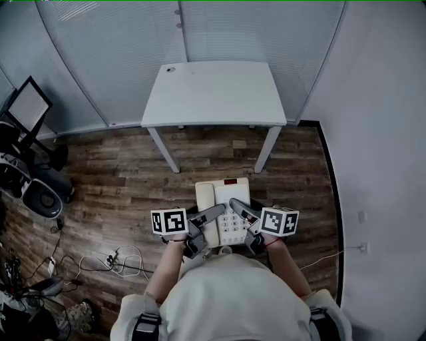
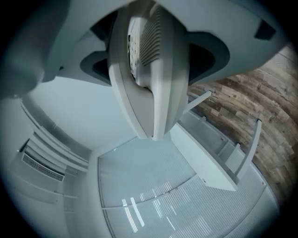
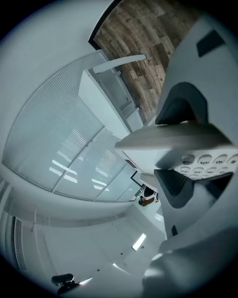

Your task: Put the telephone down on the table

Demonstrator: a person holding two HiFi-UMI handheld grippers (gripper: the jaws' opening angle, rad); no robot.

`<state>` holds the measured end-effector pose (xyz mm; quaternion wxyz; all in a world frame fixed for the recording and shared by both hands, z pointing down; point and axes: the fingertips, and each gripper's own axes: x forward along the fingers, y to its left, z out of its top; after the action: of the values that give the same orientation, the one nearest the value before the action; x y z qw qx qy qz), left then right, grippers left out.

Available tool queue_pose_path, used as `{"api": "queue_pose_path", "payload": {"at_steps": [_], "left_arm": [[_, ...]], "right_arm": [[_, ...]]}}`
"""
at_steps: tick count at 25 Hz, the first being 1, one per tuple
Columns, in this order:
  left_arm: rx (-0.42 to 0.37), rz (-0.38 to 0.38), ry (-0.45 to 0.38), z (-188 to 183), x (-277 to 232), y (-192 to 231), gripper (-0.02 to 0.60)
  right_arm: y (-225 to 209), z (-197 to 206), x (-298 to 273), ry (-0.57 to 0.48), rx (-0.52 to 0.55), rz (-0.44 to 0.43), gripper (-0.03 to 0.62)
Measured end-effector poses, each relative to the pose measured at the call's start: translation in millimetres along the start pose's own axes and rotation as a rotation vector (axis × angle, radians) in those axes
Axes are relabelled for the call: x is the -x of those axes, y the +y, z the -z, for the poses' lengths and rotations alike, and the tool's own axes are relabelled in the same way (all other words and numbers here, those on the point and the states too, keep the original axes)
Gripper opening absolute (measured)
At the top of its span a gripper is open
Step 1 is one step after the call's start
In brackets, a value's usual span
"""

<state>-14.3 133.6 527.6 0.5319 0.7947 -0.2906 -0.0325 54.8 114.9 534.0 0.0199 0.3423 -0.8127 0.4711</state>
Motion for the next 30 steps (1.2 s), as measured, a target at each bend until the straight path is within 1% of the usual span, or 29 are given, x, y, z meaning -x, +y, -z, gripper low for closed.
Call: {"api": "queue_pose_path", "payload": {"at_steps": [4,10,15,21,30], "left_arm": [[-0.014,0.006,0.004,-9.5,-7.6,0.2,0.433],[-0.021,0.005,0.007,-9.6,-8.6,3.6,0.433],[-0.032,0.018,0.007,-10.7,-8.4,2.4,0.433],[-0.040,0.025,0.003,-11.2,-8.8,0.3,0.434],[-0.026,0.007,-0.010,-10.0,-7.6,1.1,0.433]], "right_arm": [[-2.8,-9.8,-3.8,-0.016,0.001,-0.002,0.310],[-6.3,-8.1,-5.3,-0.031,-0.006,0.002,0.310],[-3.4,-10.0,-3.5,-0.047,0.013,0.009,0.310],[-3.2,-10.8,-2.6,-0.048,0.014,0.010,0.310],[-4.2,-9.2,-4.2,-0.026,0.006,-0.003,0.310]]}}
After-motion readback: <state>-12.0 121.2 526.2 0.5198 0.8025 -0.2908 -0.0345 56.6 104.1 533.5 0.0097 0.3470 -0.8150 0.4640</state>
